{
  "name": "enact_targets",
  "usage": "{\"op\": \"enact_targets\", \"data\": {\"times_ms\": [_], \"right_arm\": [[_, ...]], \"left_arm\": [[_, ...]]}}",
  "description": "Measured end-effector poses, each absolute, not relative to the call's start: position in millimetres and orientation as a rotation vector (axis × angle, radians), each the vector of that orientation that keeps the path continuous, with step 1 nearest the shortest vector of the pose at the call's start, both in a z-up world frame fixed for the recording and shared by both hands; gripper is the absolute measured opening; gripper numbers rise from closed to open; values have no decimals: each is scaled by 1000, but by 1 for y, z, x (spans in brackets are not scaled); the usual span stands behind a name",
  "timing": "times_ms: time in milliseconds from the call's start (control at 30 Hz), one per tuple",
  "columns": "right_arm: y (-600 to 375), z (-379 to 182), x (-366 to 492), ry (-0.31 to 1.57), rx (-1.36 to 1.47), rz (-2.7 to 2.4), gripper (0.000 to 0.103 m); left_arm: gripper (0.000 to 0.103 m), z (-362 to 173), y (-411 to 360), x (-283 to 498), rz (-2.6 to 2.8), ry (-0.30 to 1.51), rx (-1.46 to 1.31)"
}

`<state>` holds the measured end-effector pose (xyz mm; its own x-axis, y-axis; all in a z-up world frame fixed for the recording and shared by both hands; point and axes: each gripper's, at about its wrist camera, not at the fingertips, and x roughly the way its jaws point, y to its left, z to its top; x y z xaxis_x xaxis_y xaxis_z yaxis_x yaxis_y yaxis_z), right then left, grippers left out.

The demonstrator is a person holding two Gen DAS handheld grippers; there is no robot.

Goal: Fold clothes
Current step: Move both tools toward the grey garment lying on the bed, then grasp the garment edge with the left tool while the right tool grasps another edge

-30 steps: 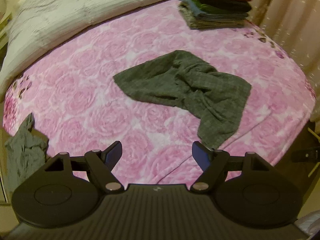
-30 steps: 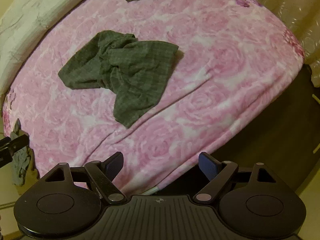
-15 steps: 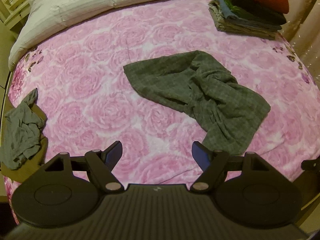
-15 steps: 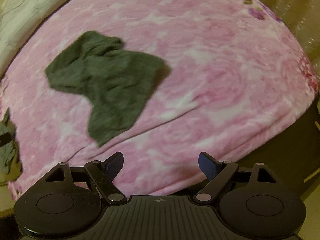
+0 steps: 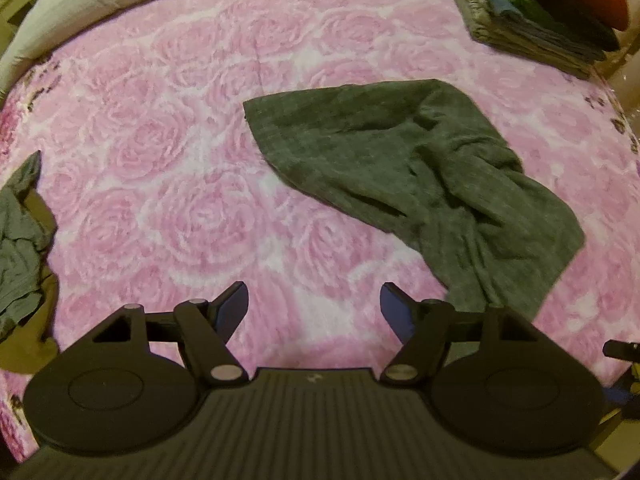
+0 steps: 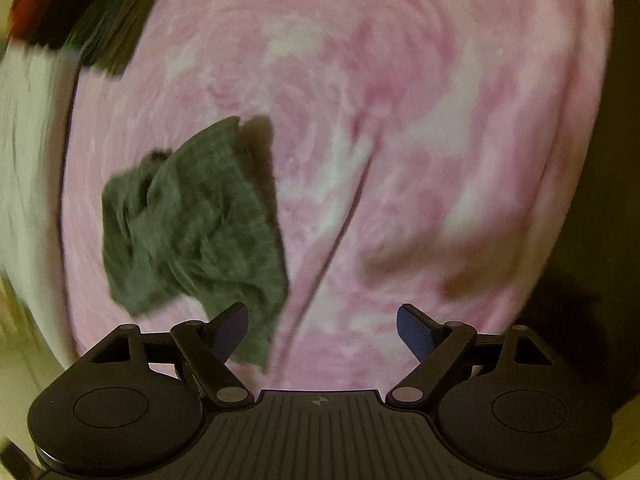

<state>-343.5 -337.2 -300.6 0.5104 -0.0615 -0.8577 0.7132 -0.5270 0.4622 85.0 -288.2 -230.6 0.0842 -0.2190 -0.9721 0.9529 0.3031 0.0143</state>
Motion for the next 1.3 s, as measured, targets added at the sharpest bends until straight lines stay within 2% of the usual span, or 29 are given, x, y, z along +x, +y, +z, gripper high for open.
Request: {"op": "enact_targets", "data": {"times_ms": [267, 533, 767, 833, 867, 900, 933, 967, 1000, 1033, 1167, 1300], "right_arm": [[-311, -331, -303, 194, 1982, -1220, 84], [-352, -320, -293, 201, 1603, -1321, 80], [-361, -354, -268, 282, 1604, -1330, 80], [-353, -357, -265, 267, 1594, -1348, 79], [-351, -357, -264, 258, 1586, -1351, 74], [-352, -357, -264, 263, 1580, -1336, 41], [-356, -358, -263, 281, 1579, -1311, 14], [-359, -358, -263, 299, 1576, -1289, 10], [-363, -357, -264, 312, 1564, -1272, 7], [-364, -353, -265, 316, 1542, -1257, 0], [-364, -332, -277, 312, 1501, -1178, 0], [-357, -300, -299, 360, 1461, -1070, 0]], "left_arm": [[69, -272, -324, 133, -1092, 1179, 833], [69, -287, -347, 157, -1189, 1164, 832], [69, -337, -381, 183, -1131, 1287, 699], [64, -351, -389, 188, -1099, 1310, 668], [57, -357, -391, 189, -1095, 1316, 655], [40, -361, -393, 190, -1093, 1324, 643], [27, -365, -394, 191, -1095, 1339, 630], [10, -368, -394, 191, -1100, 1358, 615], [6, -369, -392, 190, -1106, 1368, 605], [5, -368, -389, 189, -1113, 1369, 599], [4, -343, -356, 185, -1162, 1317, 645], [4, -303, -280, 187, -1140, 1362, 661]]}}
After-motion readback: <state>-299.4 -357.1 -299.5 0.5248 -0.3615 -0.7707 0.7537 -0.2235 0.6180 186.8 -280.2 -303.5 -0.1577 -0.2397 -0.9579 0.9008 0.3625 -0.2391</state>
